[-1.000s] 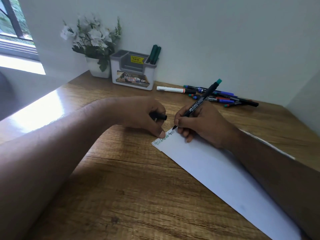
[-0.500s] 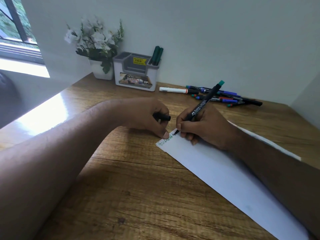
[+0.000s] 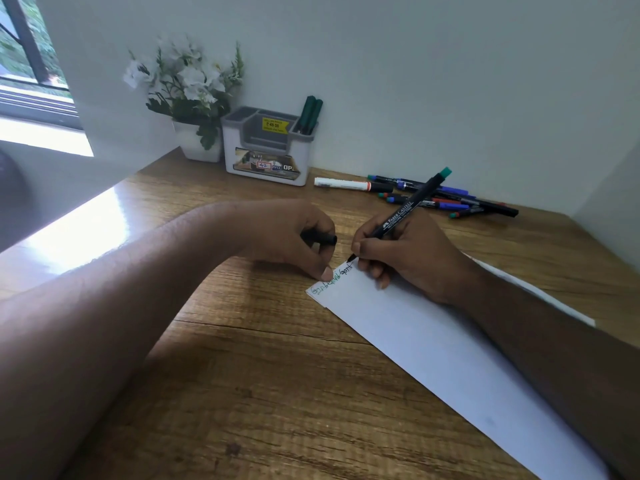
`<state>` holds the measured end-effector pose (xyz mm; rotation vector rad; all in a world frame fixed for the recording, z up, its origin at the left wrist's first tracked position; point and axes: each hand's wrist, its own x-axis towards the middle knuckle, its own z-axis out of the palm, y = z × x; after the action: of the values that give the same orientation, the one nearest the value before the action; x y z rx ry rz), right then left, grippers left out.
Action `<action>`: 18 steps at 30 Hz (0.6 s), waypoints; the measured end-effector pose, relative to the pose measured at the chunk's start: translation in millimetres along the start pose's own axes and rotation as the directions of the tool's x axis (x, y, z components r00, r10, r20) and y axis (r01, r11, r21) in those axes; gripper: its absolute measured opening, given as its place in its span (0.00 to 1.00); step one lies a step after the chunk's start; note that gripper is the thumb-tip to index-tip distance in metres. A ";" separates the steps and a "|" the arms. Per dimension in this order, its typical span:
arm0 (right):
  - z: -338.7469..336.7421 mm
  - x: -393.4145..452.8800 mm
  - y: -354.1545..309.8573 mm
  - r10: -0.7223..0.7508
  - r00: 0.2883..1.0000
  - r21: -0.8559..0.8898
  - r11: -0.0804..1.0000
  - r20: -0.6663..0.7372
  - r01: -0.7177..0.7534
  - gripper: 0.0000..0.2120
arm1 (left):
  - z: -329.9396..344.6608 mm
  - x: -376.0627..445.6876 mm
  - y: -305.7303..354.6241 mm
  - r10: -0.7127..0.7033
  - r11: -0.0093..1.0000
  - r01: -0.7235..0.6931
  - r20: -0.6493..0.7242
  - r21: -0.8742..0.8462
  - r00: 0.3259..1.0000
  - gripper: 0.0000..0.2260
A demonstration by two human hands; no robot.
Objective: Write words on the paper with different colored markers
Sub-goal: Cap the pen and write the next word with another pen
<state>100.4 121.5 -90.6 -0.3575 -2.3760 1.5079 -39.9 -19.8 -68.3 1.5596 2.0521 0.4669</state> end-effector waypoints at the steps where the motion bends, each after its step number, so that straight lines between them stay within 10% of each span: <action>1: -0.2 0.2 0.2 -0.004 1.000 -0.001 1.000 0.006 0.004 0.07 | 0.2 0.3 -0.1 0.000 1.000 0.000 -0.003 0.000 1.000 0.08; 9: -1.9 1.0 1.5 -0.016 1.000 0.042 0.999 0.008 0.016 0.04 | 1.1 -1.2 -0.4 0.003 1.000 -0.003 0.002 0.007 1.000 0.08; 18: -6.6 6.4 1.4 -0.045 0.997 0.553 0.830 -0.068 0.076 0.10 | 5.4 -5.2 -1.2 0.023 0.945 -0.110 -0.272 -0.309 0.962 0.12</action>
<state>97.1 129.9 -88.5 -0.1735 -1.7685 2.0311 -36.5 -25.3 -72.3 1.4310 1.9887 1.0321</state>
